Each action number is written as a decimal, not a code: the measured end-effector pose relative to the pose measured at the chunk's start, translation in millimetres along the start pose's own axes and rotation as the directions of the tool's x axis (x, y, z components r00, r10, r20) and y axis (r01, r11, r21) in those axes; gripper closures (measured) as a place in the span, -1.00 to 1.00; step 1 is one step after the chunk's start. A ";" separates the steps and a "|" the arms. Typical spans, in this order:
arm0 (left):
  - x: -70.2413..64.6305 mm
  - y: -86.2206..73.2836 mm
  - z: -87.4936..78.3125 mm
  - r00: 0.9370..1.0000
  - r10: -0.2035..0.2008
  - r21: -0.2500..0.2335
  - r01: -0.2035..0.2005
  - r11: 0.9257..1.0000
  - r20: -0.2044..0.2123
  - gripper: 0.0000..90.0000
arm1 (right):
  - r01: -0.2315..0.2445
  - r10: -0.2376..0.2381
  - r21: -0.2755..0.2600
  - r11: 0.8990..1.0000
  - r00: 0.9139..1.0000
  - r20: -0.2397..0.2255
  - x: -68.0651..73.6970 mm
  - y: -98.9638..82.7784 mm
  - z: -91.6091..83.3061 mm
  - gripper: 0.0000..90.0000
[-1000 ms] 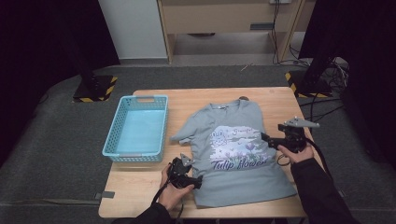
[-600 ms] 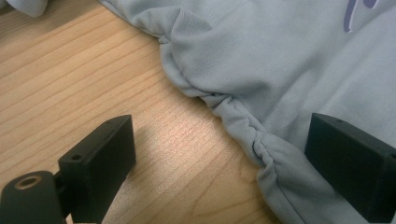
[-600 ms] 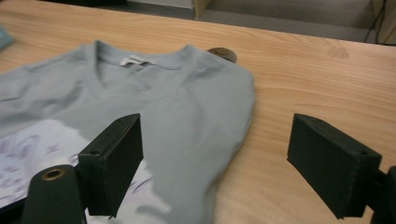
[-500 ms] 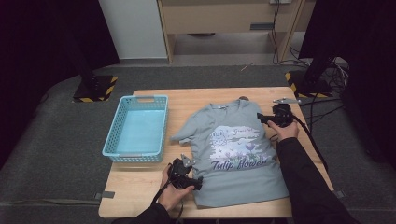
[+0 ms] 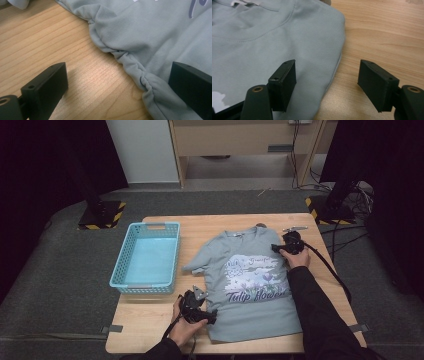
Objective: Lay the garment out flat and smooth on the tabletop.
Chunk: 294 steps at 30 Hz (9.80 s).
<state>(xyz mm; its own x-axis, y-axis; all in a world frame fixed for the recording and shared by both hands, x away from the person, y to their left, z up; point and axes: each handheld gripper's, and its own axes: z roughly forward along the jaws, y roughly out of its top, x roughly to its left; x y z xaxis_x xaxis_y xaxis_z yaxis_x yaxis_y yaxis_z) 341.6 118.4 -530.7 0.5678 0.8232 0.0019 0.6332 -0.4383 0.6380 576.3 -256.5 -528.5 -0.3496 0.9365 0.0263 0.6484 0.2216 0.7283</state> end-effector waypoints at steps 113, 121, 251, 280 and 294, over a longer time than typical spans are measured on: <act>-2.2 -1.9 2.1 1.000 0.005 -0.026 -0.005 1.000 0.005 -1.00 | -0.019 0.001 -0.091 0.996 0.981 -0.193 37.6 24.2 -29.5 0.96; -2.3 -1.9 2.0 1.000 0.003 -0.025 -0.003 1.000 0.004 -1.00 | 0.009 -0.027 -0.111 0.994 0.986 -0.166 31.3 26.9 -41.6 0.97; 92.9 121.4 42.5 0.958 -0.132 -0.104 0.109 0.989 -0.256 0.71 | 0.184 -0.167 0.026 0.982 0.933 -0.318 65.8 -99.0 -131.1 -0.69; 112.7 137.4 86.4 0.936 -0.153 -0.002 0.160 0.987 -0.319 0.11 | 0.198 -0.177 0.031 0.980 0.928 -0.329 68.3 -99.4 -129.7 -0.70; 122.0 141.4 104.5 0.911 -0.132 -0.016 0.136 0.991 -0.392 0.51 | 0.205 -0.178 0.041 0.978 0.922 -0.344 70.6 -101.0 -129.3 -0.70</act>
<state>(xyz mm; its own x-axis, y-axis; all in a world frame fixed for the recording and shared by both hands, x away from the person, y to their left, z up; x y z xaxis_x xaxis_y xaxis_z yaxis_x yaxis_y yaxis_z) 555.3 119.2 -520.7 0.2277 0.9487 0.2195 0.6959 -0.3162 0.6448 398.7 -247.9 -511.6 -0.6705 0.7304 0.1299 0.5906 0.4196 0.6893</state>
